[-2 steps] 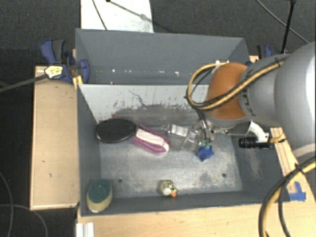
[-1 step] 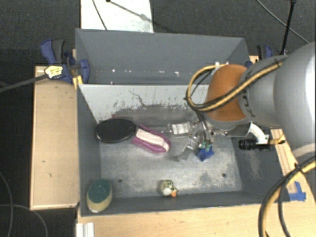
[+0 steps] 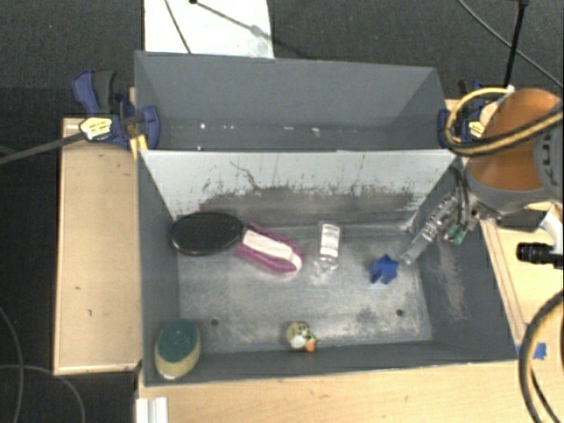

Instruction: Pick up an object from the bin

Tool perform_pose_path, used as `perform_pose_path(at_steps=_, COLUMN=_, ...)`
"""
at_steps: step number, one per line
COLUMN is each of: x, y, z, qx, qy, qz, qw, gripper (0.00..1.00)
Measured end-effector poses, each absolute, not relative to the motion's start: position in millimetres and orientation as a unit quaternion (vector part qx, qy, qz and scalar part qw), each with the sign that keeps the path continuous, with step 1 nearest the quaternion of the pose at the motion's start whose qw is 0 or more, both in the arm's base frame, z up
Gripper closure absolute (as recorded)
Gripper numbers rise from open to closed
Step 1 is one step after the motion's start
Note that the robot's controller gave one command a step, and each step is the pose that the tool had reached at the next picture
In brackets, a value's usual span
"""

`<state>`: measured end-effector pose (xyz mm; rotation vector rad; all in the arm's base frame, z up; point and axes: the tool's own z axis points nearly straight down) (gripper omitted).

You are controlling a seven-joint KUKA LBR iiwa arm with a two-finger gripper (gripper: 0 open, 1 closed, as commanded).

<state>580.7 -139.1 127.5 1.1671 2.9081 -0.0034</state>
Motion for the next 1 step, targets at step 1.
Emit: perform_pose_path(at_steps=1, x=570.6, y=-112.4, z=72.0, qx=0.176, qy=0.984, qz=0.0, qw=0.002, gripper=0.0)
